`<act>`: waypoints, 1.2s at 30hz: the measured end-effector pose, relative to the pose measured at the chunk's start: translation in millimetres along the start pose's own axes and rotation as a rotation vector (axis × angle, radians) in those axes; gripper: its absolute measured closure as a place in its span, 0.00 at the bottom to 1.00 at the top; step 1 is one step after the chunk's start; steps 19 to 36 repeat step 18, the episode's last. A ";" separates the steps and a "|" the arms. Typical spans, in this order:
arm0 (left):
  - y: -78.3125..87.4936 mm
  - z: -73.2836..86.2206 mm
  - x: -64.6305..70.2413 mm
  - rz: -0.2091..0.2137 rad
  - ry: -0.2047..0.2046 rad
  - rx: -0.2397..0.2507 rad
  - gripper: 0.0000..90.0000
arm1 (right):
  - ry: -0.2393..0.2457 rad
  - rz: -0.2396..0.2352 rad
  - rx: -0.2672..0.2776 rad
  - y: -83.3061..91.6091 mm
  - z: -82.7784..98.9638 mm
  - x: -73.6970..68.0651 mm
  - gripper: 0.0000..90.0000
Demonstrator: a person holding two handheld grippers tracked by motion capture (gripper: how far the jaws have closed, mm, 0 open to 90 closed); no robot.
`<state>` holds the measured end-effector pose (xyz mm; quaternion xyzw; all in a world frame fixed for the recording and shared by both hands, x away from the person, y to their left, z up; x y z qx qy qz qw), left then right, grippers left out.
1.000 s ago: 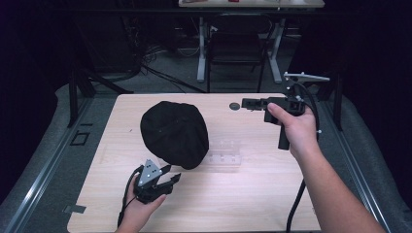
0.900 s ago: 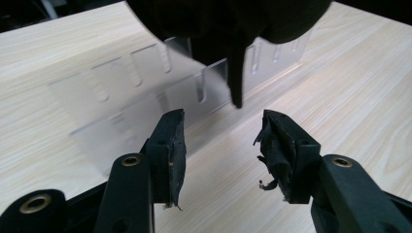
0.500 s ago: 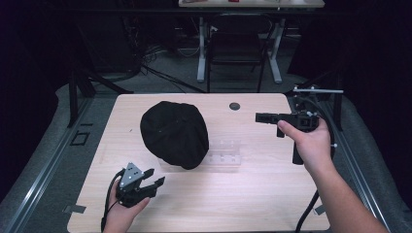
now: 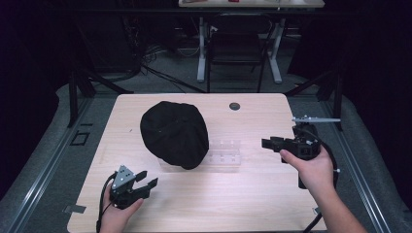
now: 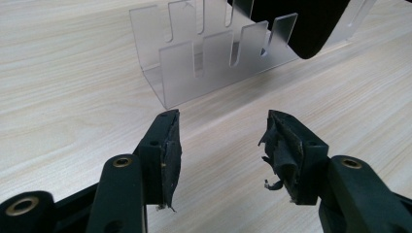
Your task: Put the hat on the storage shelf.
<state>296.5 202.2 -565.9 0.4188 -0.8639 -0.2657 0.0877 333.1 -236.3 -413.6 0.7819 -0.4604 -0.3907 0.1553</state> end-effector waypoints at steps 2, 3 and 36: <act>-0.5 1.1 -0.4 0.000 -0.004 -0.006 0.53 | 0.001 0.009 -0.012 -2.5 7.9 5.7 0.63; -1.4 1.9 -0.2 0.000 0.000 -0.004 0.53 | 0.002 0.014 -0.009 -4.8 15.4 10.1 0.63; -6.4 3.5 7.4 0.022 -0.029 -0.001 0.53 | 0.163 0.153 0.064 -20.1 75.7 33.4 0.59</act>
Point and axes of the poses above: each handheld gripper's, and its own axes: y roughly backward along the jaws, z roughly out of its underside, x roughly to its right, the point moved 4 cm from there along -y, roughly forward along the jaws, and after that the axes turned 10 degrees about -y, right-handed, at the moved point
